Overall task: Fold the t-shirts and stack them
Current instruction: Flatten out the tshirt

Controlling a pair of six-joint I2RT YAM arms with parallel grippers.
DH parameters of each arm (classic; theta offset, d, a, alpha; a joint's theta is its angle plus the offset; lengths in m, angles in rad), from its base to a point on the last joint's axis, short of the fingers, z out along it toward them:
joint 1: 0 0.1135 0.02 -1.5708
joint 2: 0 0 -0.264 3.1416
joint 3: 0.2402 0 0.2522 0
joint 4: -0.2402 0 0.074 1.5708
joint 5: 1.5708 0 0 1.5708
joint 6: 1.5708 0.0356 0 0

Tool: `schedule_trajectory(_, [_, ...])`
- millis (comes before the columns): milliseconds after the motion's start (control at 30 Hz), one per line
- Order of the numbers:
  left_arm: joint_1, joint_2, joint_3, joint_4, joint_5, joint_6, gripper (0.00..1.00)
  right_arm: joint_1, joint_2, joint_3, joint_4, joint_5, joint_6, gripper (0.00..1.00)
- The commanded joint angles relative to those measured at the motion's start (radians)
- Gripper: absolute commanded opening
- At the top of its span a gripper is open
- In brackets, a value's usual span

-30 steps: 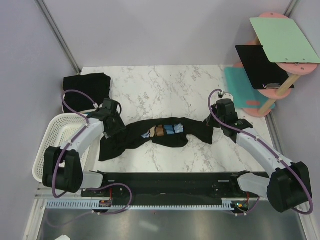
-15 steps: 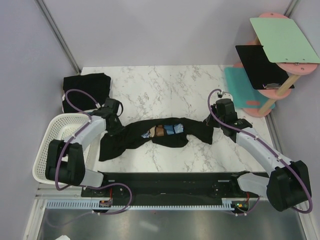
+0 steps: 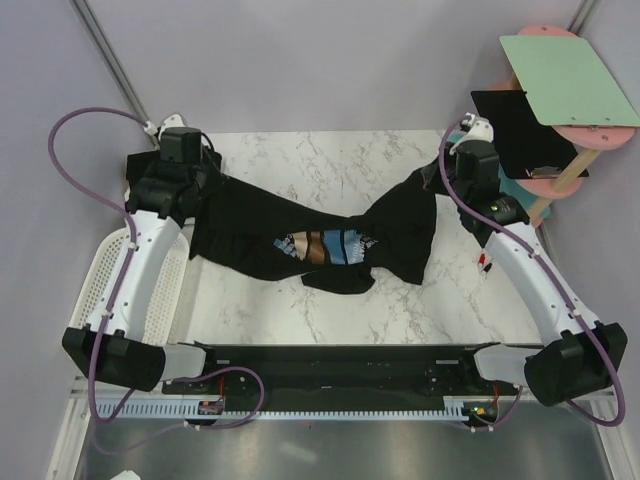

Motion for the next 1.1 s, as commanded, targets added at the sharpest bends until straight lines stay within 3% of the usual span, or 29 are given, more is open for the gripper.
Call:
schedule_trajectory(0, [0.015, -0.031, 0.119, -0.052, -0.059, 0.083, 0.02, -0.016, -0.014, 0.131, -0.005, 0.002, -0.039, 0.00])
schedule_trajectory(400, [0.026, -0.142, 0.247, -0.080, -0.047, 0.145, 0.02, -0.019, -0.175, 0.255, -0.092, 0.067, -0.085, 0.00])
schedule_trajectory(767, [0.027, -0.275, -0.061, -0.094, 0.061, 0.063, 0.02, -0.021, -0.262, 0.169, -0.138, 0.103, -0.096, 0.00])
schedule_trajectory(933, [0.026, -0.388, -0.063, -0.108, 0.104, 0.089, 0.02, -0.021, -0.307, 0.169, -0.163, 0.118, -0.117, 0.00])
schedule_trajectory(1067, [0.026, -0.378, -0.081, -0.112, 0.099, 0.093, 0.02, -0.019, -0.305, 0.148, -0.169, 0.130, -0.123, 0.00])
